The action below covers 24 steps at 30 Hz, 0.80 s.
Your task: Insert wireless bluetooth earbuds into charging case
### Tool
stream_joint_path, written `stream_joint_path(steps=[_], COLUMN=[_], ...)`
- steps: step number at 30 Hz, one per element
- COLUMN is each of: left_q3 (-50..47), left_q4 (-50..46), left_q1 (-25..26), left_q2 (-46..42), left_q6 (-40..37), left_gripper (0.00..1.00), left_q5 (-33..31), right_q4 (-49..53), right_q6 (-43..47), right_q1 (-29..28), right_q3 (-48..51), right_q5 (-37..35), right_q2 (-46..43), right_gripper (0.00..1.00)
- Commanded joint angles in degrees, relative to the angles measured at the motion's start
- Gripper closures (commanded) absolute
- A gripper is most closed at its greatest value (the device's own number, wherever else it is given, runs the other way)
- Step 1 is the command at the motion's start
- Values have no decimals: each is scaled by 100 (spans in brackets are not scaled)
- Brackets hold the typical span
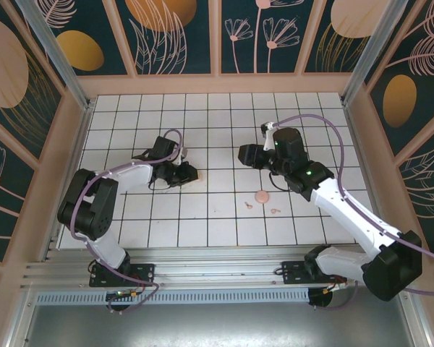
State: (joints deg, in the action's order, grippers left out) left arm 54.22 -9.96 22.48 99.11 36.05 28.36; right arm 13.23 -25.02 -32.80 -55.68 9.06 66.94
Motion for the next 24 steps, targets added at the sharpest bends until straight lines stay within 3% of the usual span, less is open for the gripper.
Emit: stream_joint_path(steps=[1, 10, 24], left_q3=[119, 104, 117], left_q4=[-202, -183, -528], left_q1=[-17, -16, -16], left_q2=[150, 258, 128], left_q6=[-147, -200, -359], left_gripper=[83, 80, 60], left_q5=[-137, -213, -636], right_q4=[115, 238, 399], right_q6=[-57, -3, 32], right_q1=[-76, -164, -187], right_q3=[-280, -391, -451], right_q5=[34, 8, -42], right_q2=[107, 252, 198], right_gripper=[48, 48, 48])
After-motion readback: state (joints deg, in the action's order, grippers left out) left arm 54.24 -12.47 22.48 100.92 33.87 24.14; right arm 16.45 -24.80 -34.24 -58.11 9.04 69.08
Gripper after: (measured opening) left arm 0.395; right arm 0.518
